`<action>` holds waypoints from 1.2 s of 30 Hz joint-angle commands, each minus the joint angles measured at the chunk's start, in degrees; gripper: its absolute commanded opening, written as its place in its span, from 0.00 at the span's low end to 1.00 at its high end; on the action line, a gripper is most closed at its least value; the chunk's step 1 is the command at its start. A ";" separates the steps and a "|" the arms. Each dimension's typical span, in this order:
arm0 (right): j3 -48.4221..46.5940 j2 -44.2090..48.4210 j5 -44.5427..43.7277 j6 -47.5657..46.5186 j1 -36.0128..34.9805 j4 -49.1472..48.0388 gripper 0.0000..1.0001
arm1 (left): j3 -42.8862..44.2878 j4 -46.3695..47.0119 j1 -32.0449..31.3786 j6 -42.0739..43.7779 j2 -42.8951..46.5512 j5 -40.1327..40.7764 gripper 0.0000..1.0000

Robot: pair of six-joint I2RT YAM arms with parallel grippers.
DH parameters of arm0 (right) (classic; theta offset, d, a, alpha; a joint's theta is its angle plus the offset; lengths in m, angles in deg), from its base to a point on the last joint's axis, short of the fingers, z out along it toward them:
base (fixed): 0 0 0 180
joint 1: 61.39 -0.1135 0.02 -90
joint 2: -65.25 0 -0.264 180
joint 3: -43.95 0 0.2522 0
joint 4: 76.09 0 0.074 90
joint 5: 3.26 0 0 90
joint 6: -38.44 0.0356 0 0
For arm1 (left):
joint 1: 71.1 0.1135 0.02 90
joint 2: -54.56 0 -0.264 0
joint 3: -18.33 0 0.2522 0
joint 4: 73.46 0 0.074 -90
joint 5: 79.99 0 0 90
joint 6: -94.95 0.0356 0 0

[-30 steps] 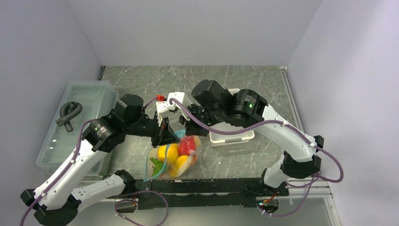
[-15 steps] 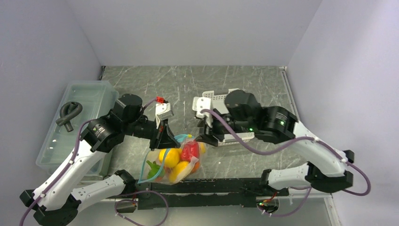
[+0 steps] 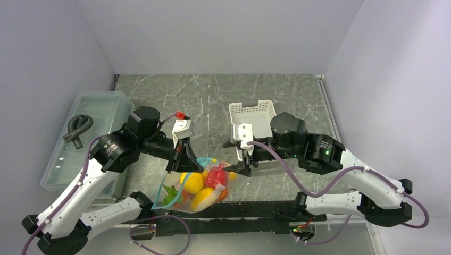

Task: Place the food in the zip-top bag and seal the zipper
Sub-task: Zip the zipper food storage bag at the center of the board.

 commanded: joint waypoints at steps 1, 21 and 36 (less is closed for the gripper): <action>1.41 0.39 4.72 -0.73 0.10 -6.84 0.69 | 3.10 2.60 -0.22 2.38 1.47 -6.28 0.00; 2.29 -4.74 12.27 2.50 0.06 -11.56 0.51 | 3.17 6.01 -0.22 1.70 2.58 -7.36 0.00; 2.18 -4.39 14.11 3.80 0.06 -12.95 0.13 | 2.24 7.09 -0.22 -0.82 3.50 -7.70 0.00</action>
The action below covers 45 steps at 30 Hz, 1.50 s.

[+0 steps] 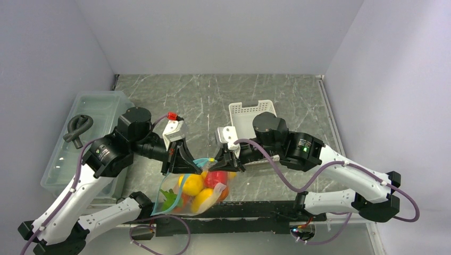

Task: Place the food in the zip-top bag and seal the zipper
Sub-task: Zip the zipper food storage bag at the center of the board.

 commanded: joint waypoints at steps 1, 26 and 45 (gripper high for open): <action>-1.42 1.03 1.21 0.38 0.06 -3.28 0.11 | 1.44 3.08 -0.22 -0.15 0.69 -3.44 0.00; -9.79 -6.60 -2.04 7.22 0.06 10.23 0.00 | 2.38 5.89 -0.22 -1.11 0.88 7.66 0.55; -10.74 -8.80 -1.33 12.18 0.08 8.43 0.00 | -1.34 11.79 -0.21 -3.92 0.50 7.73 0.49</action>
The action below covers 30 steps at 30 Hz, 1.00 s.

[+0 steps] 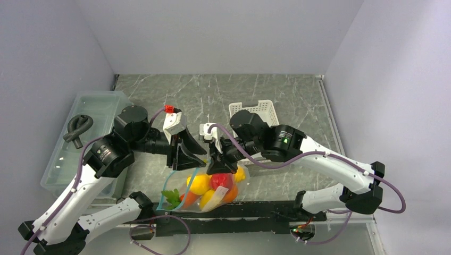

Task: Place the food in the zip-top bag and seal the zipper
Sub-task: Zip the zipper food storage bag at the center of the board.

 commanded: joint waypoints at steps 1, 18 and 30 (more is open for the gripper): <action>-4.12 0.55 0.78 1.80 0.06 -4.38 0.00 | -0.42 2.68 -0.16 -0.57 0.17 -0.32 0.48; -5.04 0.66 -0.15 2.74 0.06 -5.50 0.00 | -1.13 1.86 -0.20 -0.02 1.00 -0.50 0.31; -4.75 0.80 -1.86 4.54 0.06 -5.86 0.00 | -0.74 1.61 -0.22 0.07 1.30 -1.42 0.00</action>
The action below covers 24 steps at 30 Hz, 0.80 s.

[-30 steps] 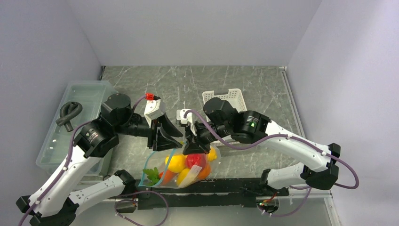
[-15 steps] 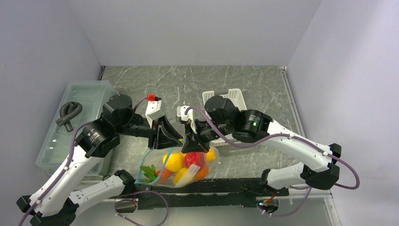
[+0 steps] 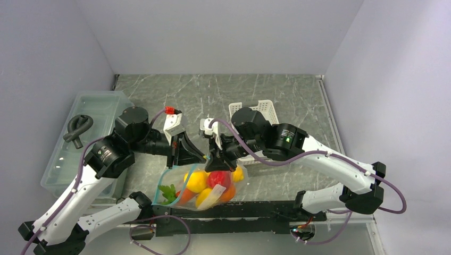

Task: Place the food in the zip-top bag and seal the zipper
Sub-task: Zip the zipper food storage bag at the center of the board.

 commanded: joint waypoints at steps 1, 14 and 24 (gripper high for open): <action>-2.67 1.18 -1.20 2.11 0.06 -5.32 0.00 | 0.43 1.42 -0.22 0.07 0.93 -1.38 0.00; -0.12 9.31 -6.26 3.51 0.07 -9.71 0.00 | -0.99 -0.55 -0.22 0.51 2.55 0.88 0.00; 0.18 10.42 -6.33 3.61 0.06 -9.99 0.00 | -0.75 -0.71 -0.22 0.18 2.83 2.14 0.00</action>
